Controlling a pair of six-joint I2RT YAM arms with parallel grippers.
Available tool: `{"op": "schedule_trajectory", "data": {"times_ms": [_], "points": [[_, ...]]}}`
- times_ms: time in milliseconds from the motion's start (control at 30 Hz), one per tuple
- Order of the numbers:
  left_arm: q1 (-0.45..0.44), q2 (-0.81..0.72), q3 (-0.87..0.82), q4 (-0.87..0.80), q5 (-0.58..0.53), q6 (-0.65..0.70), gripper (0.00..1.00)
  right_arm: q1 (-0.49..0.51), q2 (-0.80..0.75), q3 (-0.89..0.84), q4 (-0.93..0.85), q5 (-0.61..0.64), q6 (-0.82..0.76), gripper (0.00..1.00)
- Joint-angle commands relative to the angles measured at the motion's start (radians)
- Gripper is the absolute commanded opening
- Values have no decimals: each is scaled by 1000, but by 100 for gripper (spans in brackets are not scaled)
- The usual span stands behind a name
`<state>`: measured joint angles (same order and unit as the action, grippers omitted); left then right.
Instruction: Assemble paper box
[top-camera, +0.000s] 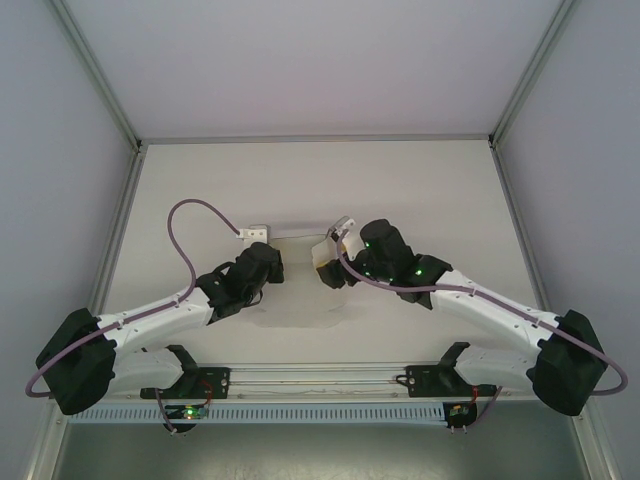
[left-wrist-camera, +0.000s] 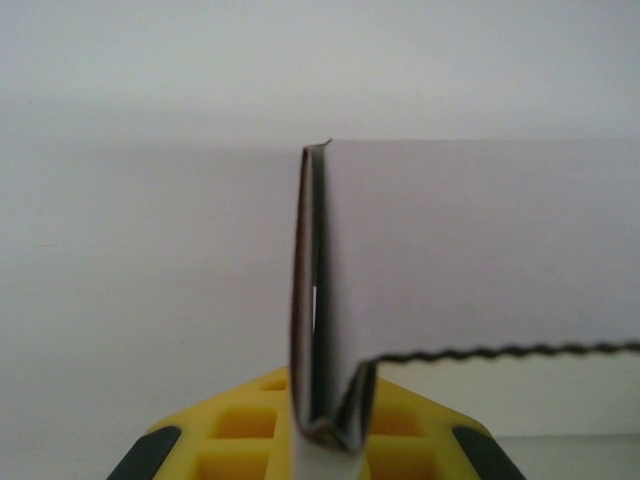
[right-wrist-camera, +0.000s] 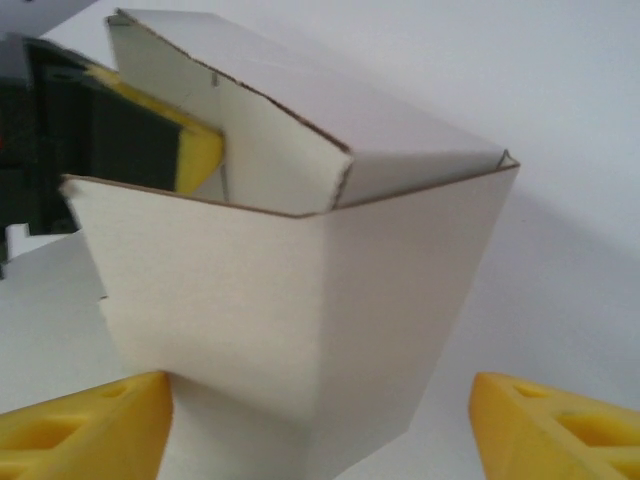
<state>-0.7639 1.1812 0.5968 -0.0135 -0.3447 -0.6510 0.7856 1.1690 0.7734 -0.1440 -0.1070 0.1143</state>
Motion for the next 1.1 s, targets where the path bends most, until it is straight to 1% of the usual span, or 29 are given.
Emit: {"op": "schedule_trajectory", "data": {"times_ms": [0, 67, 167, 300, 400, 533, 600, 733, 833, 900, 1000, 1067], "points": [[6, -5, 23, 48, -2, 14, 0, 30, 21, 35, 26, 233, 40, 70], [6, -4, 22, 54, 2, 15, 0, 45, 41, 40, 29, 295, 56, 68], [6, 3, 23, 60, 7, 16, 0, 49, 84, 47, 40, 329, 80, 67], [7, 17, 34, 49, 4, 17, 0, 52, 132, 52, 61, 336, 89, 60], [6, 21, 35, 56, 12, 18, 0, 53, 163, 52, 86, 354, 99, 51], [6, 23, 31, 80, 32, 27, 0, 57, 214, 66, 91, 413, 107, 51], [5, 27, 27, 89, 33, 27, 0, 55, 241, 71, 102, 410, 107, 51], [5, 32, 31, 92, 44, 31, 0, 55, 271, 56, 156, 354, 101, 49], [5, 21, 21, 120, 64, 33, 0, 53, 272, 39, 191, 338, 93, 41], [5, 12, 17, 132, 79, 38, 0, 53, 269, 28, 215, 335, 85, 40], [5, 1, 18, 130, 78, 36, 0, 50, 262, 13, 239, 357, 81, 33], [5, -2, 21, 126, 74, 36, 0, 50, 261, 18, 225, 397, 87, 26]]}}
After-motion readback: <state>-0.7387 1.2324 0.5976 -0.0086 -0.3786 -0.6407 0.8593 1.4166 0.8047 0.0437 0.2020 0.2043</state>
